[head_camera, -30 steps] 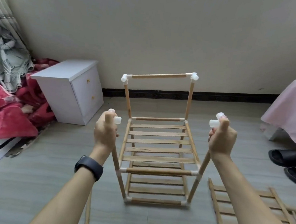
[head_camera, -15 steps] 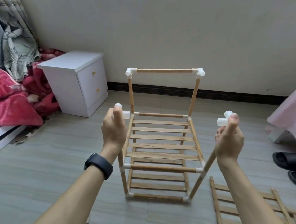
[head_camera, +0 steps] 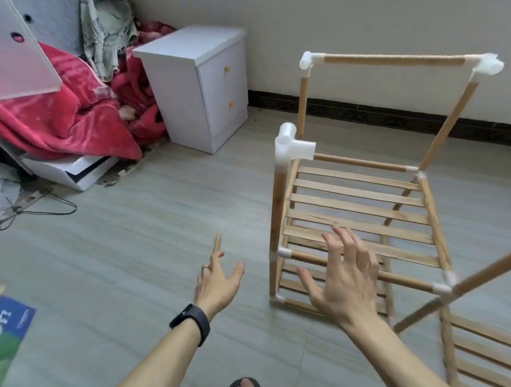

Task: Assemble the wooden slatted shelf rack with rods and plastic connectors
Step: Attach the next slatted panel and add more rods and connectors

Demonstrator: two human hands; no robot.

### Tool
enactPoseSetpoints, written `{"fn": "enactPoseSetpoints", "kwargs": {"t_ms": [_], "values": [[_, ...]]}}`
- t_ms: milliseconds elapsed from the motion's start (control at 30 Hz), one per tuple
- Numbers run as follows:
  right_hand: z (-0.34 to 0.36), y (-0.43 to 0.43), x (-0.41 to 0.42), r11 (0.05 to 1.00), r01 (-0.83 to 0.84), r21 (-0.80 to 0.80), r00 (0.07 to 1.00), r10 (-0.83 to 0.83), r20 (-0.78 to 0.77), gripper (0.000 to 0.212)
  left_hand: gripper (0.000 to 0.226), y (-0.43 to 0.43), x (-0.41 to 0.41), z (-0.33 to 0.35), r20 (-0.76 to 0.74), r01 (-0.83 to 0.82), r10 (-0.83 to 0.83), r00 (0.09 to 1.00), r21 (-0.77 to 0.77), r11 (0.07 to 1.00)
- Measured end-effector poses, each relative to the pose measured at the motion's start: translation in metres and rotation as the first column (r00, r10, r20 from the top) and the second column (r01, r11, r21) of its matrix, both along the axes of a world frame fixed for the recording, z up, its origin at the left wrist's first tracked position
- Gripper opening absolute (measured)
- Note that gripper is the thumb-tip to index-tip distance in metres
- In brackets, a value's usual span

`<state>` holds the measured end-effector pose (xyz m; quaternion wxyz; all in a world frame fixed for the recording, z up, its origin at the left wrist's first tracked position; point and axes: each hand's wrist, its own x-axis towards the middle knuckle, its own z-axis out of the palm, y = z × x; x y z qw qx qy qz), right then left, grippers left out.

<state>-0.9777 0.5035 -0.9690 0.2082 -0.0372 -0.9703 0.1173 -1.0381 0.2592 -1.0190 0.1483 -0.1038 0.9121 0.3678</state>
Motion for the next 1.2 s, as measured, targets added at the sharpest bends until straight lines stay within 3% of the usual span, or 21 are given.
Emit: {"fn": "enactPoseSetpoints", "kwargs": {"t_ms": [100,133,267,500,567,633,700,733,833,933,1000,1067,1133,1200], "values": [[-0.007,-0.023,-0.033,0.993,-0.053,0.103,0.957,0.022,0.288,0.081,0.068,-0.025,0.010,-0.051,0.197,0.088,-0.045,0.979,-0.212,0.973],[-0.011,-0.026,-0.035,0.989,-0.058,0.134,0.947,0.011,0.321,0.079,0.067,-0.030,0.012,-0.062,0.245,0.120,-0.058,0.968,-0.246,0.962],[-0.033,-0.031,-0.035,0.984,-0.058,0.170,0.969,0.015,0.247,0.073,0.058,-0.047,0.011,-0.108,0.386,0.193,-0.068,0.920,-0.295,0.936],[-0.043,-0.030,-0.038,0.976,-0.066,0.207,0.983,0.028,0.182,0.072,0.036,-0.050,0.003,-0.143,0.423,0.227,-0.058,0.904,-0.361,0.905],[-0.042,-0.029,-0.037,0.978,-0.058,0.200,0.981,0.019,0.193,0.072,0.036,-0.047,0.003,-0.143,0.428,0.177,-0.027,0.903,-0.315,0.933],[-0.038,-0.031,-0.035,0.979,-0.058,0.194,0.974,0.013,0.226,0.073,0.038,-0.043,0.000,-0.136,0.437,-0.070,0.102,0.893,-0.089,0.994],[-0.031,-0.032,-0.034,0.981,-0.074,0.178,0.956,0.019,0.292,0.078,0.029,-0.037,-0.003,-0.118,0.456,-0.295,0.176,0.872,0.205,0.933],[-0.026,-0.031,-0.033,0.982,-0.090,0.165,0.941,0.029,0.338,0.081,0.021,-0.035,-0.005,-0.105,0.441,-0.323,0.173,0.881,0.292,0.900],[-0.010,-0.020,-0.033,0.982,-0.177,0.063,0.861,0.123,0.493,0.089,0.017,-0.036,-0.012,-0.052,0.293,-0.287,0.164,0.942,0.449,0.846],[0.019,-0.010,-0.027,0.956,-0.086,-0.279,0.837,0.221,0.501,0.083,0.029,-0.043,-0.020,0.012,-0.028,-0.140,0.163,0.986,0.385,0.912],[0.040,-0.010,-0.018,0.875,-0.016,-0.484,0.923,0.199,0.330,0.069,0.031,-0.048,-0.022,0.058,-0.270,-0.010,0.085,0.959,0.270,0.963],[0.063,-0.016,-0.007,0.839,-0.083,-0.538,0.986,0.147,0.077,0.053,0.034,-0.050,-0.022,0.106,-0.473,0.089,-0.001,0.881,0.163,0.983],[0.094,-0.025,0.003,0.863,-0.210,-0.460,0.970,0.124,-0.210,0.042,0.037,-0.052,-0.021,0.157,-0.656,0.154,-0.099,0.748,0.027,0.988],[0.129,-0.029,0.010,0.932,-0.281,-0.230,0.860,0.138,-0.492,0.043,0.038,-0.055,-0.021,0.211,-0.810,0.147,-0.242,0.534,-0.193,0.970]]}}
